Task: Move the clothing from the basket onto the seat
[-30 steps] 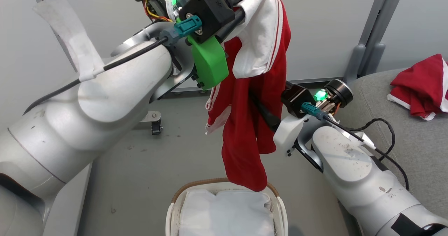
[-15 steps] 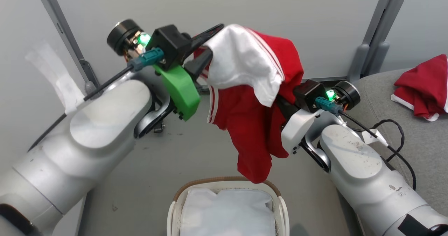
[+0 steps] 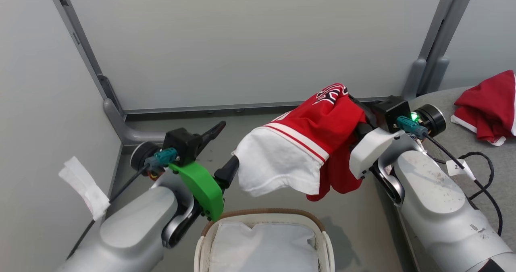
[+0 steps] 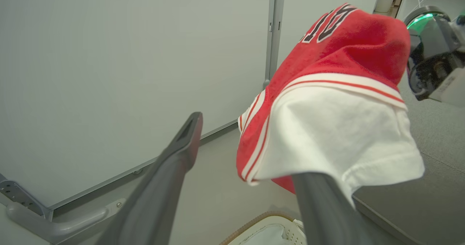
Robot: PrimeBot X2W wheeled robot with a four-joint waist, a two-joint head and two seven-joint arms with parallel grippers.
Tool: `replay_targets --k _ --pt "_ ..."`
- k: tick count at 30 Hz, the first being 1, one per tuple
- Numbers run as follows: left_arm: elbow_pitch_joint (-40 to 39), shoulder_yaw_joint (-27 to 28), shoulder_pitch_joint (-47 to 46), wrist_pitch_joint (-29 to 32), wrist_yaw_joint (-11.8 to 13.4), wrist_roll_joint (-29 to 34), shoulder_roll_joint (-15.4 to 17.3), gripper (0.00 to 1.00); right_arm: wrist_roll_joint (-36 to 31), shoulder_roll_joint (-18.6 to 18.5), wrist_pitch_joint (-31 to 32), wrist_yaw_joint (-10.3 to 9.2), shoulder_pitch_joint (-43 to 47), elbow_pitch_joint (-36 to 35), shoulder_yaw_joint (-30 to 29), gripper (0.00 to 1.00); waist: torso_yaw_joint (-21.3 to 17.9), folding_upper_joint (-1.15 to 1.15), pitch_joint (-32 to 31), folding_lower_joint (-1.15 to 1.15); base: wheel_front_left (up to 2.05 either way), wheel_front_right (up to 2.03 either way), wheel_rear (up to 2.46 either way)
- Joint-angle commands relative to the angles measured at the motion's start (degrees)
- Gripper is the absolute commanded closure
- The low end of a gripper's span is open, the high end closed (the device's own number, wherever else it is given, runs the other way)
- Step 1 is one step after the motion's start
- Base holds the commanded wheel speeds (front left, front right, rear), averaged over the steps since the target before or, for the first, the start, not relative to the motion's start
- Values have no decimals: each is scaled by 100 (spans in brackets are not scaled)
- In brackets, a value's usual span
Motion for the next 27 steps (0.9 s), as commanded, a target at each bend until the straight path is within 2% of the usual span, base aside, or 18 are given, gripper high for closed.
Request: replay_targets --k 1,14,27 --pt "-4 79 229 -34 33 75 -22 0 -48 -39 -11 -8 78 -51 -92 100 6 0 -10 0 0 0 0" --pt "-332 1099 1878 -26 -47 714 -415 0 -402 -130 -11 -8 315 -364 -897 100 -128 0 -35 0 0 0 0" --pt "-566 1867 2506 -24 -179 1605 -885 0 -551 -274 -11 -8 652 -508 -1182 100 -244 0 31 0 0 0 0"
